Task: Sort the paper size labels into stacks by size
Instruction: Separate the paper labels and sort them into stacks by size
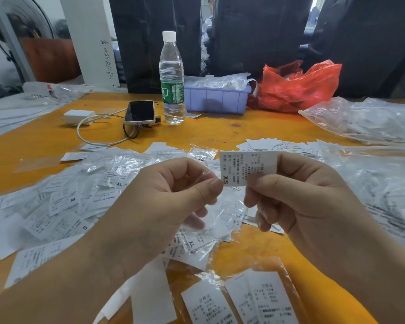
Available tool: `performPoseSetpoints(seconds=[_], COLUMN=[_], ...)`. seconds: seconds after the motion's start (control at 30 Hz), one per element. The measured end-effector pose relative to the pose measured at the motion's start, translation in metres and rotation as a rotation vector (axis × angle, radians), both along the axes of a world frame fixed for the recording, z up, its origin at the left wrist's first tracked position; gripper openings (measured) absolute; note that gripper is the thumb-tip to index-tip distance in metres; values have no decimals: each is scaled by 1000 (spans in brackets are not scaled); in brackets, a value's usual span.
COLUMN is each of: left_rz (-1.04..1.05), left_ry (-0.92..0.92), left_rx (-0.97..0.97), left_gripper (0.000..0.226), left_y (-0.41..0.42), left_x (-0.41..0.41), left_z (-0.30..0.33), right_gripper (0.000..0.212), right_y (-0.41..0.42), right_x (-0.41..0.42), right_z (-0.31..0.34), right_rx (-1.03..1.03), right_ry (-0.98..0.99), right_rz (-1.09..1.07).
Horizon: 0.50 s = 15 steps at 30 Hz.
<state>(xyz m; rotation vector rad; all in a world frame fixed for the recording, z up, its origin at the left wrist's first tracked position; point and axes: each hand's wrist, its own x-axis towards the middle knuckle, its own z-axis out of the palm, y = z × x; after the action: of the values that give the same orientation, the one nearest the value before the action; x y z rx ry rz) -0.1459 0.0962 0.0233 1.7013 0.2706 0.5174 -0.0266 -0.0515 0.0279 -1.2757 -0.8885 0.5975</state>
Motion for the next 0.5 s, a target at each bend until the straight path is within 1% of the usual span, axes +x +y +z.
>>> performPoseSetpoints(seconds=[0.2,0.37,0.5], left_rz=[3,8,15], left_ry=[12,4,-5], left_rx=[-4,-10,-6], left_gripper=[27,27,26], left_y=[0,0,0], left_x=[-1,0,0], left_z=[0,-1,-1], right_gripper=[20,20,19], right_y=[0,0,0], right_x=[0,-1,1], right_z=[-1,-2,-2], right_rx=[5,-26,-54], right_ry=[16,-10,10], right_rz=[39,54,44])
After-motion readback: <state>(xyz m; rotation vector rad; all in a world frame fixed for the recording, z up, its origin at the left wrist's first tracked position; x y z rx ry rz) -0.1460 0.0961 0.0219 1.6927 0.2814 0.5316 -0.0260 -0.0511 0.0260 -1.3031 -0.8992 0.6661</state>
